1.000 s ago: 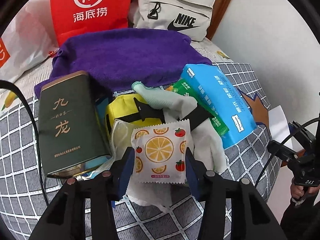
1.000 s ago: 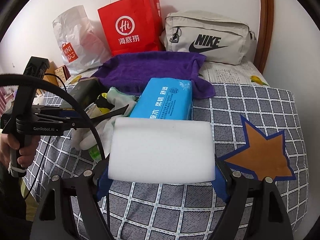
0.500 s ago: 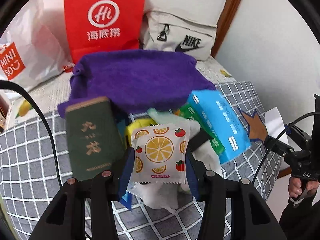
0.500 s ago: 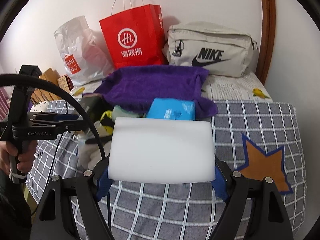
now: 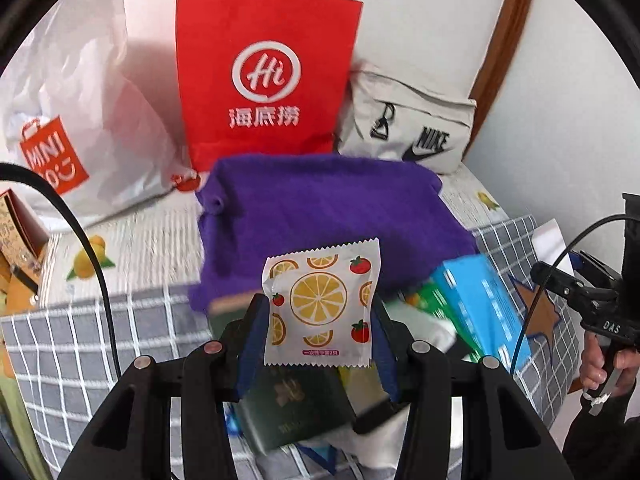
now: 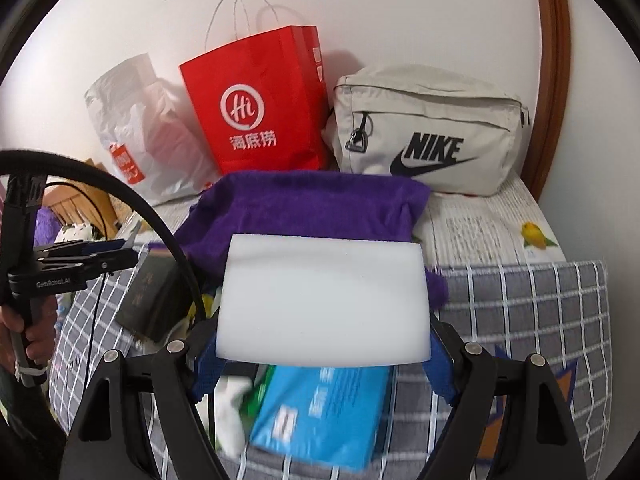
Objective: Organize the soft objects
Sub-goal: 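Carry the sponge in the right tool and sachet in the left tool over the purple towel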
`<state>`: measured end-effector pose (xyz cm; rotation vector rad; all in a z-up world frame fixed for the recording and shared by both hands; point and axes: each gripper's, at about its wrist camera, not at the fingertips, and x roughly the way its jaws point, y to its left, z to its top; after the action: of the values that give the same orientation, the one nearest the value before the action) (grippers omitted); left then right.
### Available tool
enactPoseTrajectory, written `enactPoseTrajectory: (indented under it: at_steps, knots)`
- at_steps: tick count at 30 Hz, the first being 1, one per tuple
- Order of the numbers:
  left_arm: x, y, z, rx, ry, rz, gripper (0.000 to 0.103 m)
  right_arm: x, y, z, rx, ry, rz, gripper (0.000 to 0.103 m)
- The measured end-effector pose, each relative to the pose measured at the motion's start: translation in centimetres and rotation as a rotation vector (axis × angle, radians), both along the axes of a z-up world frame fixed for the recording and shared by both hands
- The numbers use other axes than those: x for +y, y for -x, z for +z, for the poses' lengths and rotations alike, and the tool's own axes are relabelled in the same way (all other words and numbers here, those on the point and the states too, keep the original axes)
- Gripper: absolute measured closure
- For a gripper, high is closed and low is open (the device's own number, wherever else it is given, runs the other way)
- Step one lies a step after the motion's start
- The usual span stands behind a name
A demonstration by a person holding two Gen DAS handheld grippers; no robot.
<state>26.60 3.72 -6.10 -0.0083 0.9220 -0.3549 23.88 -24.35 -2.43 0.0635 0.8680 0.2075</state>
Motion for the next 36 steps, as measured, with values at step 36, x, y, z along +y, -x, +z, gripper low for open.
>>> enactPoseTrajectory:
  at_steps: [36]
  knots:
    - [-0.5,-16.6,-5.4,0.134,-0.055,0.01,0.057,1.9,-24.8,-12.3,0.365,0.058,0.038,0.021]
